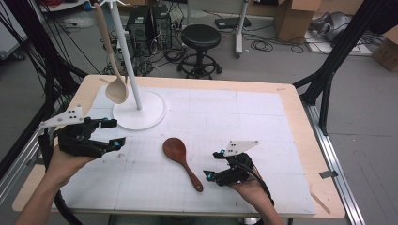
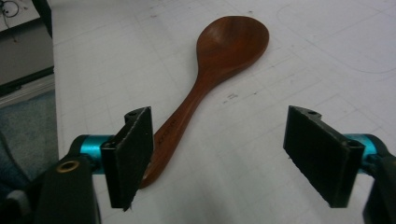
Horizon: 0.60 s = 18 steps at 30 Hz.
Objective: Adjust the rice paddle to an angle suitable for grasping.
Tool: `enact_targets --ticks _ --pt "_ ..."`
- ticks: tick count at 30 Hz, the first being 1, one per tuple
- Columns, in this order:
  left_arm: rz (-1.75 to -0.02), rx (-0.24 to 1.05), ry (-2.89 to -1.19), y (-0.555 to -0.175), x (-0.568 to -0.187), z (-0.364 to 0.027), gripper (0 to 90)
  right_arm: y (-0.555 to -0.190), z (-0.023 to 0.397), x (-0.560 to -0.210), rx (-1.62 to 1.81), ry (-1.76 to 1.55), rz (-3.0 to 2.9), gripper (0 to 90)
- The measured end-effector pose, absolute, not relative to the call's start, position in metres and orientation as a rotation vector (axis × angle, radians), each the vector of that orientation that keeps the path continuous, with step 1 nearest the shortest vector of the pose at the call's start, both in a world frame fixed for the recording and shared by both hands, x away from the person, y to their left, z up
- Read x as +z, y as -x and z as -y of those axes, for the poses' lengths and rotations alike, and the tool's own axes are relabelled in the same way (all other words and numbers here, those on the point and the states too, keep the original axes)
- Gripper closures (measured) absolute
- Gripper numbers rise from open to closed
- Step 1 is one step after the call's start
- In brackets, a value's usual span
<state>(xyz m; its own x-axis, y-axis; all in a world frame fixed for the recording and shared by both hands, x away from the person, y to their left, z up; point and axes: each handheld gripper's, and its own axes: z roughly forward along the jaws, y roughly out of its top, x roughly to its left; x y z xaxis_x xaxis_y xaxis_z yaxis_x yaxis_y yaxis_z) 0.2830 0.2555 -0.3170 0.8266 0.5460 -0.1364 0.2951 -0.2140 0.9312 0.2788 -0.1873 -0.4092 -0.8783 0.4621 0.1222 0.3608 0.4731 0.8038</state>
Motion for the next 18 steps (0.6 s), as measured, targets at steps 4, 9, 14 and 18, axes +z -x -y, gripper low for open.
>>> enact_targets --ticks 4,9,14,18 --pt "-0.642 0.261 -1.837 -0.281 -0.324 -0.252 20.8 -0.277 0.184 -0.410 1.383 -0.738 -2.600 36.5" --pt "-0.645 0.255 -1.852 -0.277 -0.334 -0.247 19.3 -0.276 0.178 -0.413 1.395 -0.718 -2.634 48.6" --pt "-0.656 0.244 -1.853 -0.275 -0.344 -0.245 18.2 -0.274 0.169 -0.416 1.403 -0.643 -2.692 66.9" --pt "-0.656 0.241 -1.862 -0.273 -0.352 -0.244 17.4 -0.272 0.164 -0.419 1.396 -0.628 -2.721 79.5"
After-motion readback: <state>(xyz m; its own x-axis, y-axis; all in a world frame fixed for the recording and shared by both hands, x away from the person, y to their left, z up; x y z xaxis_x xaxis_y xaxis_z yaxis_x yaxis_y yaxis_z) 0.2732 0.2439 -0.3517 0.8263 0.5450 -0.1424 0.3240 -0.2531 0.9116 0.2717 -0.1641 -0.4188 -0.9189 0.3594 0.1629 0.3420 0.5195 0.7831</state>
